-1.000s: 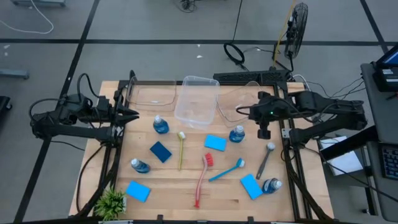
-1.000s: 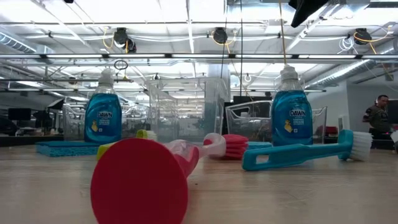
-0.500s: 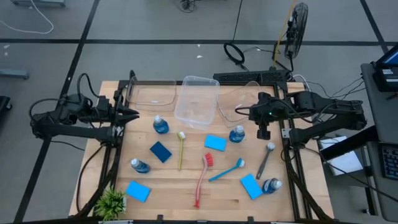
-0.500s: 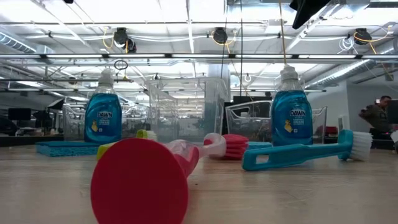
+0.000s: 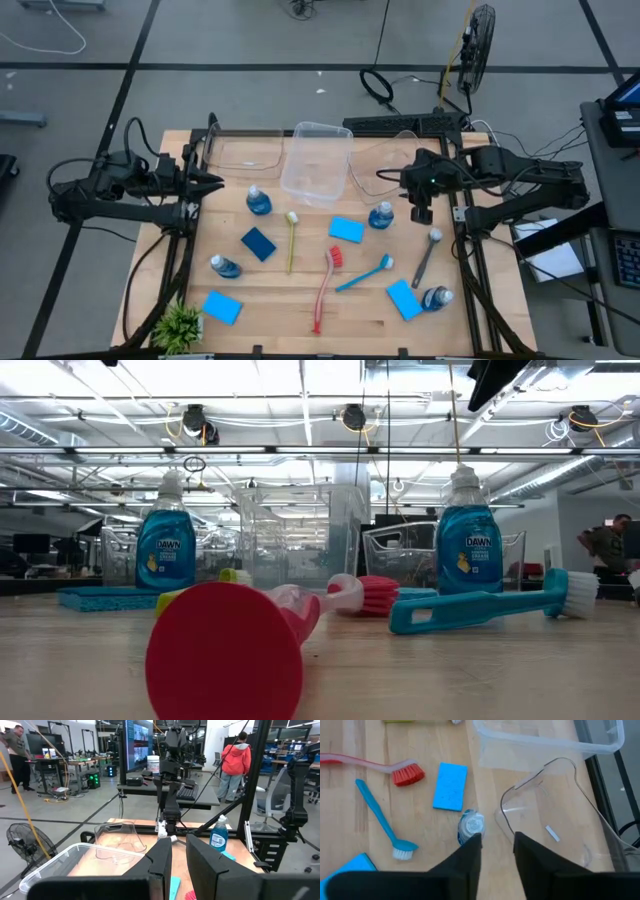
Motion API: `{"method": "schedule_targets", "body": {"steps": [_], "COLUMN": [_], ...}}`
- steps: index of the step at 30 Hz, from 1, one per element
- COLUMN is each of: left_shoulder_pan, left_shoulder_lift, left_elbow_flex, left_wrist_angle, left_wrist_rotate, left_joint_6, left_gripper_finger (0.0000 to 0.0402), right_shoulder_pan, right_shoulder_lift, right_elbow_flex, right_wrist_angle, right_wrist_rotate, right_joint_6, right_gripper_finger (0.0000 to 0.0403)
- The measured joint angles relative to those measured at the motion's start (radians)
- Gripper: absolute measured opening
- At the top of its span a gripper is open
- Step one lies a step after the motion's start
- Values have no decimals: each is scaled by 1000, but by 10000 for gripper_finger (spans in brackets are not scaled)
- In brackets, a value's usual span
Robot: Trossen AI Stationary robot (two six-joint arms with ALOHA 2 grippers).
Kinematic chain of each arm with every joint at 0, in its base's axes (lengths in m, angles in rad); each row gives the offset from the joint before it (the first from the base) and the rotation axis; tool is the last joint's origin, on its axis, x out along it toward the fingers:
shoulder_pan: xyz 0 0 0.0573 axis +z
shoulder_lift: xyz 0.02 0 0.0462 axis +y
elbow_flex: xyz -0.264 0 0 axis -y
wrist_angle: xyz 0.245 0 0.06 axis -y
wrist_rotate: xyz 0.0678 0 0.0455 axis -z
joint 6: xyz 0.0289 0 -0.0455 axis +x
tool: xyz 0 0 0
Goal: Pick & Place Kitchen Sink Supplies
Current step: Put the dish soap into the left transparent bin
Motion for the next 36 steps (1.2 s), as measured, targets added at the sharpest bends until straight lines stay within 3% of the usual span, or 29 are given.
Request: {"method": "schedule_targets", "body": {"steps": [7, 16, 36], "left_shoulder_pan": [0, 0, 0], "left_shoulder_lift": [0, 0, 0], "left_elbow_flex": [0, 0, 0], "left_wrist_angle": [0, 0, 0], "left_wrist_rotate": [0, -1, -2], "left_joint_6": [-5, -2, -22], "left_gripper_finger": [63, 62, 63], "right_shoulder_pan": [-24, -24, -24], "right_shoulder_lift": [8, 8, 155], "right_elbow_flex": [0, 0, -1], "right_wrist_angle": [1, 3, -8], "right_wrist_rotate": [0, -3, -11], "right_joint_6": [-2, 6, 55], "right_gripper_finger": [159, 161, 233]}}
